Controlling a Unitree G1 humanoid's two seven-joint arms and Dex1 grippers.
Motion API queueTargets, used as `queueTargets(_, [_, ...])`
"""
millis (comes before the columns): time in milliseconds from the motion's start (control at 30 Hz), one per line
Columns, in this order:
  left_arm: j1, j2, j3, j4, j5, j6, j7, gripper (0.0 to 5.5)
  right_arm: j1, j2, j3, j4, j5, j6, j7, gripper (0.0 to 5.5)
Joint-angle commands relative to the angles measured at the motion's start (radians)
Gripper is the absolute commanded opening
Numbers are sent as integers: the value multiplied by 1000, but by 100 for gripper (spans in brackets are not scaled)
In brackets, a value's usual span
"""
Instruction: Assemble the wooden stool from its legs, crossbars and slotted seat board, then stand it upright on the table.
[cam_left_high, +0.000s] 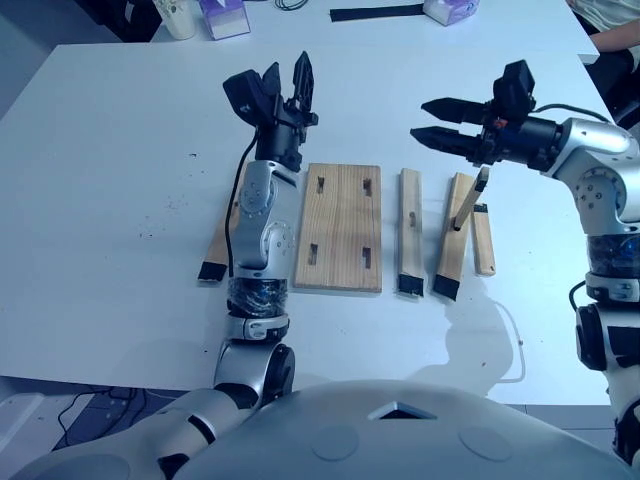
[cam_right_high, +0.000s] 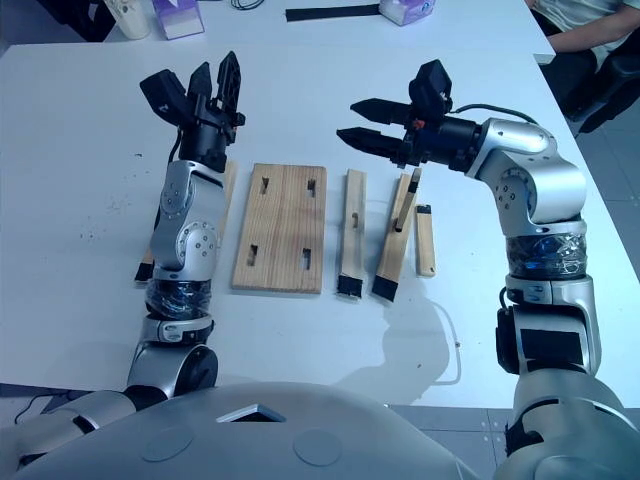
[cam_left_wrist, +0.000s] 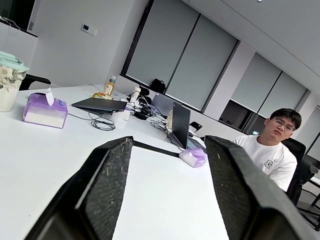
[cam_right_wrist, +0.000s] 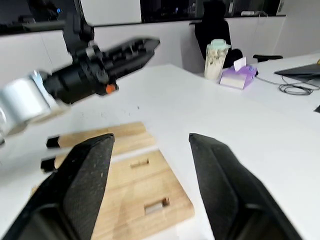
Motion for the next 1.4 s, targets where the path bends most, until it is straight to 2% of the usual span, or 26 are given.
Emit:
queueTargets(33, [42, -47, -9, 17, -8, -1, -7, 265, 21, -18, -47, -28, 29, 8, 24, 276])
queueTargets(200, [44, -34, -6, 15, -7, 4, -20, 265, -15, -5, -129, -39, 110, 74, 3, 276])
queueTargets(500, [20, -19, -5, 58, 16, -3, -30, 265, 173, -30, 22, 126, -124, -116, 53, 276])
queueTargets(633, [40, -6, 1, 31, 0, 23, -45, 265, 161, 9, -33, 12, -15, -72, 27, 276])
queueTargets(833, [112, -13, -45, -85, 75, 56, 30, 265, 26, 28, -181, -163, 273, 179, -67, 276])
queueTargets(933, [146, -67, -87, -178, 96, 56, 112, 265, 22, -29, -163, -228, 289, 251, -60, 276])
queueTargets(1000, [183, -110, -111, -255, 101, 39, 196, 265, 64, -83, -73, -245, 210, 239, -2, 276])
queueTargets(1067, [221, -127, -116, -350, 80, 15, 260, 265, 181, -195, -6, -329, 160, 221, 101, 276])
queueTargets(1133, [250, -124, -101, -417, 64, -9, 311, 265, 273, -305, 10, -377, 143, 211, 210, 276])
queueTargets(1233, [297, -106, -64, -515, 40, -44, 386, 265, 333, -429, 51, -325, 48, 142, 328, 276])
queueTargets(1333, [320, -79, -27, -582, 8, -46, 439, 265, 385, -484, 94, -248, -68, 79, 332, 276])
queueTargets(1400, [323, -57, -15, -607, -8, -33, 466, 265, 385, -459, 116, -220, -136, 86, 246, 276])
